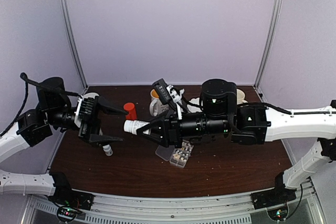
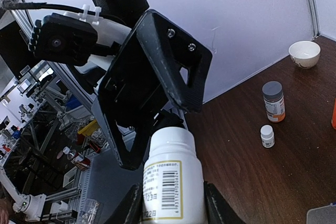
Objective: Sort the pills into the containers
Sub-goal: Unscrew the lid of the pill bottle from the pill bottle.
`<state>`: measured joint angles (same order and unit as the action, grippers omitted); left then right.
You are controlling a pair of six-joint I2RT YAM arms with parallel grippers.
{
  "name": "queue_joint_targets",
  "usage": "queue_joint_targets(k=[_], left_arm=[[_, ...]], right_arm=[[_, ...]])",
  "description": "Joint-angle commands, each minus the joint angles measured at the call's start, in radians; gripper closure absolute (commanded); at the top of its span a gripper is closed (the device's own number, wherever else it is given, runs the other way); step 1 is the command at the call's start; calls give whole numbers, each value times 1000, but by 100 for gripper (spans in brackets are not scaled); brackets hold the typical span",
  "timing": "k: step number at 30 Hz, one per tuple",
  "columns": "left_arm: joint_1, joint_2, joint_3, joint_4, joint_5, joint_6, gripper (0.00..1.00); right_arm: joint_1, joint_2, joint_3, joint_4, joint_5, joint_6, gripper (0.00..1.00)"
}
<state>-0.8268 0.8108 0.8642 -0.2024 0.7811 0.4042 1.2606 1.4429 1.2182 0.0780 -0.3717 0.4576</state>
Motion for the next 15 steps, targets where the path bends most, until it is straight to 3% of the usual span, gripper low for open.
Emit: queue_joint_targets(k=[1, 6, 15], left_arm=[[-9, 7, 20, 21, 36, 61, 29], [-11, 18, 20, 20, 31, 57, 34], [-11, -6, 13, 64, 28, 48, 68]], right_arm=[[-5, 10, 41, 48, -52, 39, 100], [-6, 23, 38, 87, -75, 61, 100], [-7, 34, 36, 99, -86, 69, 100]])
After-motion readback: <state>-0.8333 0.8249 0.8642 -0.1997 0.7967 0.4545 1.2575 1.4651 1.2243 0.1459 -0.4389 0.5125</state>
